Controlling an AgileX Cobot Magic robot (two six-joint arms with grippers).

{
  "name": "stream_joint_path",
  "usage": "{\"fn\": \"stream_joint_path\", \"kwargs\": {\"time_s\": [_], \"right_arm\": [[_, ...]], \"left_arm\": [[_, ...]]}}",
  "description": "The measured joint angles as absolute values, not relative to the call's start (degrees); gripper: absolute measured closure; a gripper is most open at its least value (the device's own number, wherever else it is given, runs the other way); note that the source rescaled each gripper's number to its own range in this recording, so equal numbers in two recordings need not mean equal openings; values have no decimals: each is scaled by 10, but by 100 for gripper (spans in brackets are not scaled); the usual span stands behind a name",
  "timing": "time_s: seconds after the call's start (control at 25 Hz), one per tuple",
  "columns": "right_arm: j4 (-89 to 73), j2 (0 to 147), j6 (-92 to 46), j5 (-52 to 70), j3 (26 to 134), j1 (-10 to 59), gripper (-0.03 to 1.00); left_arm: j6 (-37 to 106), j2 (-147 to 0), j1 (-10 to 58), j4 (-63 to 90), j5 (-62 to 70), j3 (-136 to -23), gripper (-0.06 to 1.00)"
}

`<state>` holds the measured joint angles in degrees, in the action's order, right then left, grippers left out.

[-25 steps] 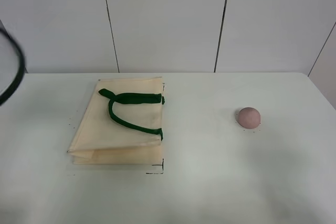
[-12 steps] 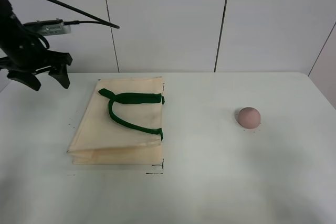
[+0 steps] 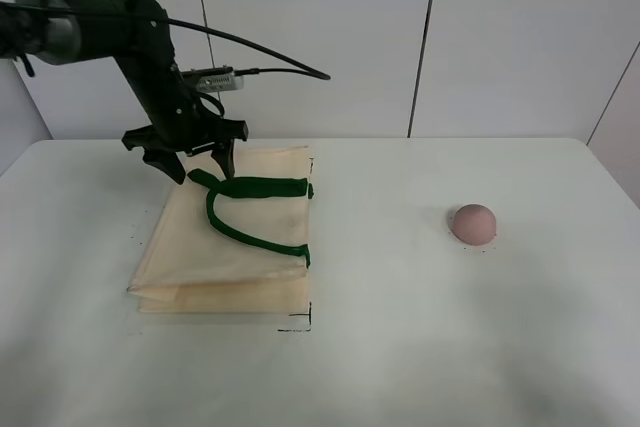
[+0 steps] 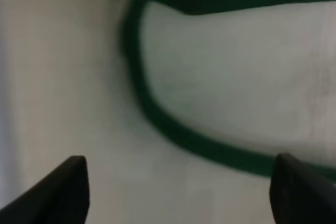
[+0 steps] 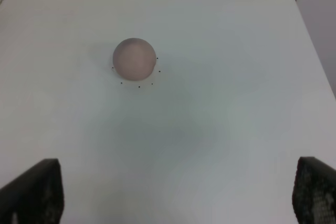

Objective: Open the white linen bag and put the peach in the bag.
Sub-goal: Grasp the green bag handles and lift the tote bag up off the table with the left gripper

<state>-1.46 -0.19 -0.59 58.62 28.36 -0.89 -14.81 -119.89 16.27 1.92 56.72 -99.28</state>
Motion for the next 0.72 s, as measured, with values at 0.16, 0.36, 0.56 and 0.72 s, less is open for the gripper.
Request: {"fn": "stream_joint_path", "kwargs": {"time_s": [0.16, 0.36, 0.56, 0.72], "right_arm": [[-15, -2, -6, 586, 284, -9, 0], [-15, -2, -6, 586, 284, -9, 0], [-15, -2, -6, 586, 284, -9, 0], [-15, -2, -6, 586, 284, -9, 0]], "left_arm": [[-164, -1236, 165, 0, 559, -1008, -5], [-169, -1276, 165, -18, 534, -1010, -5], [-180, -1320, 165, -25, 504, -1010, -5], [-185, -1337, 165, -31, 494, -1010, -3]]}}
